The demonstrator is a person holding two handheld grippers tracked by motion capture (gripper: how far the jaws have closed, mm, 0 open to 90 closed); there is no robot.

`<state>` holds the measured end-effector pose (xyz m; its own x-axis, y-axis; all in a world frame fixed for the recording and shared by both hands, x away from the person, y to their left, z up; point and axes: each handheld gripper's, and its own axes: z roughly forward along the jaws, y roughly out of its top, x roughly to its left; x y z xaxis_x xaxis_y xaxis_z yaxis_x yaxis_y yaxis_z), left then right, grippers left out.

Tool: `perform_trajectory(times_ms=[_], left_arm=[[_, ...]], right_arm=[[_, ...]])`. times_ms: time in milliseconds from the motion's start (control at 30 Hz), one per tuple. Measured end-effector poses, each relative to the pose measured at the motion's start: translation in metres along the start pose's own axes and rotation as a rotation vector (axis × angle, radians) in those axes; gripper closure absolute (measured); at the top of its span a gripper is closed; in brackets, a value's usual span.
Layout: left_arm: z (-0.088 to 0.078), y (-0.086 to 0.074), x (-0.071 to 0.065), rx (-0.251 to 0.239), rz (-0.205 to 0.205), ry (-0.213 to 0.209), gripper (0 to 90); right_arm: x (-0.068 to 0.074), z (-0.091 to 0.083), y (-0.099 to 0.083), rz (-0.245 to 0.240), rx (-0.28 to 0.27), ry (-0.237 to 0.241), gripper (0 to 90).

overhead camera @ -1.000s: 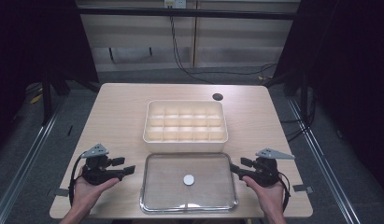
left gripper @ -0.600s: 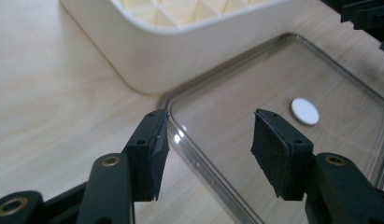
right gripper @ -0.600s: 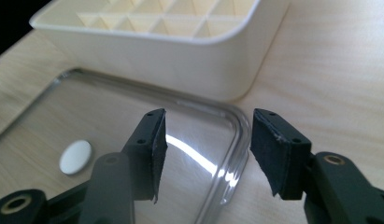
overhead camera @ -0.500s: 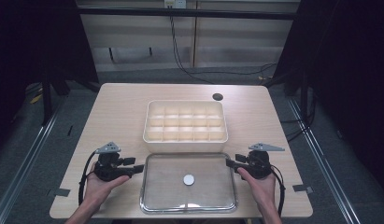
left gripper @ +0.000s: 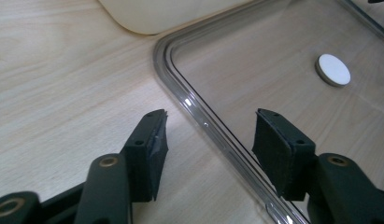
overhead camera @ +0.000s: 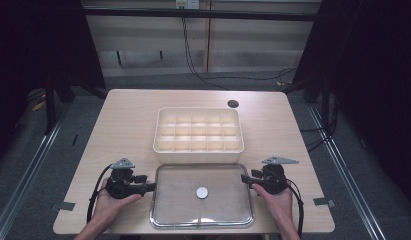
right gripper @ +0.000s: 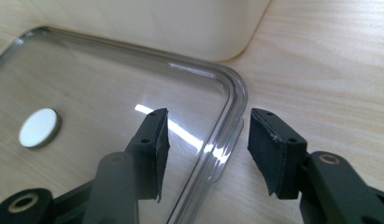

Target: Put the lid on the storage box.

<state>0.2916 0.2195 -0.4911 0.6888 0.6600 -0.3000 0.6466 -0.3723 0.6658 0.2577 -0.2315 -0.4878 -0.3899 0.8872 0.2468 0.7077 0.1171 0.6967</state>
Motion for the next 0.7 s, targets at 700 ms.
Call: perform_trajectory(times_ms=[700], left_arm=[[0.013,0.001,-0.012,0.041,0.074,-0.006,59.9]], right_arm=[[0.007,0.012,-0.008,-0.063,0.036,-0.072,47.1]])
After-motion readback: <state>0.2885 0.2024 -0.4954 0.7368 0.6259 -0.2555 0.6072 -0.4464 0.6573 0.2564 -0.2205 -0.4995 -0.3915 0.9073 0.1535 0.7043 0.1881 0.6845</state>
